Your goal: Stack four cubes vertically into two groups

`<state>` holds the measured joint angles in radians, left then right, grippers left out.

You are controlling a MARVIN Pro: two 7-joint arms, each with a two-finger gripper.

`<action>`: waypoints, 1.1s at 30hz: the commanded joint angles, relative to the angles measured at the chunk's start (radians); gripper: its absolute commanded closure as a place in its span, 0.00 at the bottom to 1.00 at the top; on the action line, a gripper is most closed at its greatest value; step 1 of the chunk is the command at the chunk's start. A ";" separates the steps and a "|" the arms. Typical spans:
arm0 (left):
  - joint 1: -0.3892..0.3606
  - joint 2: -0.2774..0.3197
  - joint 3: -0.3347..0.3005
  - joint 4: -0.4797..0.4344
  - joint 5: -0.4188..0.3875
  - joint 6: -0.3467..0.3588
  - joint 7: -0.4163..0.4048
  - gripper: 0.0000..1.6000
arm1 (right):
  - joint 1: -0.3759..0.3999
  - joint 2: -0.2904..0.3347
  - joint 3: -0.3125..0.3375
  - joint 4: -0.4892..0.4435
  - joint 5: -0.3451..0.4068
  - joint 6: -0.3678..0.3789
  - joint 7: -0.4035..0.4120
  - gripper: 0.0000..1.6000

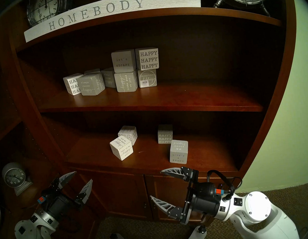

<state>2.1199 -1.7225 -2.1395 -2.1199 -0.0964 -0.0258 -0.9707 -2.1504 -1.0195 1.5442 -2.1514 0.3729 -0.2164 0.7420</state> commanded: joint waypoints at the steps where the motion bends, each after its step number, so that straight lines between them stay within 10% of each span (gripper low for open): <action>1: -0.001 0.000 0.002 -0.011 -0.001 -0.001 -0.002 0.00 | -0.033 -0.115 -0.033 -0.030 -0.024 0.031 -0.124 0.00; 21: -0.005 -0.006 -0.002 -0.012 0.003 -0.001 -0.009 0.00 | -0.161 -0.333 0.012 -0.072 -0.172 -0.012 -0.485 0.00; 33: -0.007 -0.011 -0.005 -0.012 0.006 0.000 -0.014 0.00 | -0.009 -0.379 -0.030 0.000 -0.216 0.085 -0.615 0.00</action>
<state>2.1125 -1.7328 -2.1466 -2.1178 -0.0892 -0.0255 -0.9829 -2.2611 -1.3668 1.5309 -2.1702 0.1593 -0.1715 0.1556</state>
